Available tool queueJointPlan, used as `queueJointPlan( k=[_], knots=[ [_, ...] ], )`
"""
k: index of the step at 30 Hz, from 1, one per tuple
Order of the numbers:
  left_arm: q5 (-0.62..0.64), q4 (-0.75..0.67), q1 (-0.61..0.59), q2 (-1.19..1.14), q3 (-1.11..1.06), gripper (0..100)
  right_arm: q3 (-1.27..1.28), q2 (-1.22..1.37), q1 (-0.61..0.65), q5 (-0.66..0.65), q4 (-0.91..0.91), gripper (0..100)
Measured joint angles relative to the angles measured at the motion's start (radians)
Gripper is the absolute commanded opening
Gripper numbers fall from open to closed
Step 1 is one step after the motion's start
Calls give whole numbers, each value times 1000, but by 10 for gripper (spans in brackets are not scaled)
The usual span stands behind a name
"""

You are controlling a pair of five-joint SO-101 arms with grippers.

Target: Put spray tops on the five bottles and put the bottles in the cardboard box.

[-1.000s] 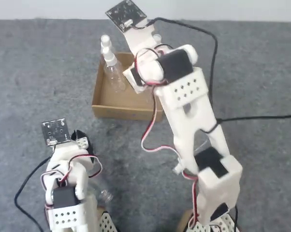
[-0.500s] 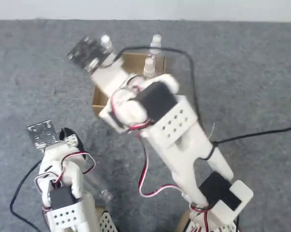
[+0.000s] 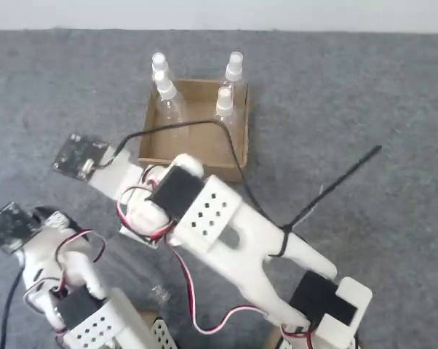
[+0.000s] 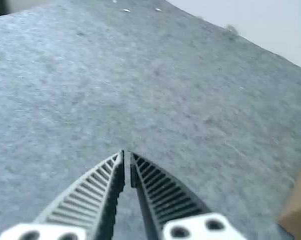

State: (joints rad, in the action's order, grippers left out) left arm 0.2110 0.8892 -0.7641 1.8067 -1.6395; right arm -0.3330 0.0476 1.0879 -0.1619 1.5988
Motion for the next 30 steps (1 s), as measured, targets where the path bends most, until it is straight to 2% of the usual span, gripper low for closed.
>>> queueJointPlan(
  k=[8,17,25,30],
  knots=[
    [2,-43,-183,0,0,12,229,0,72,0,-229,171],
    [2,-63,-292,0,0,12,397,0,115,0,-446,171],
    [2,-63,-299,0,0,12,416,9,158,0,-480,171],
    [2,-83,-299,0,0,12,416,129,163,0,-523,171]
  ],
)
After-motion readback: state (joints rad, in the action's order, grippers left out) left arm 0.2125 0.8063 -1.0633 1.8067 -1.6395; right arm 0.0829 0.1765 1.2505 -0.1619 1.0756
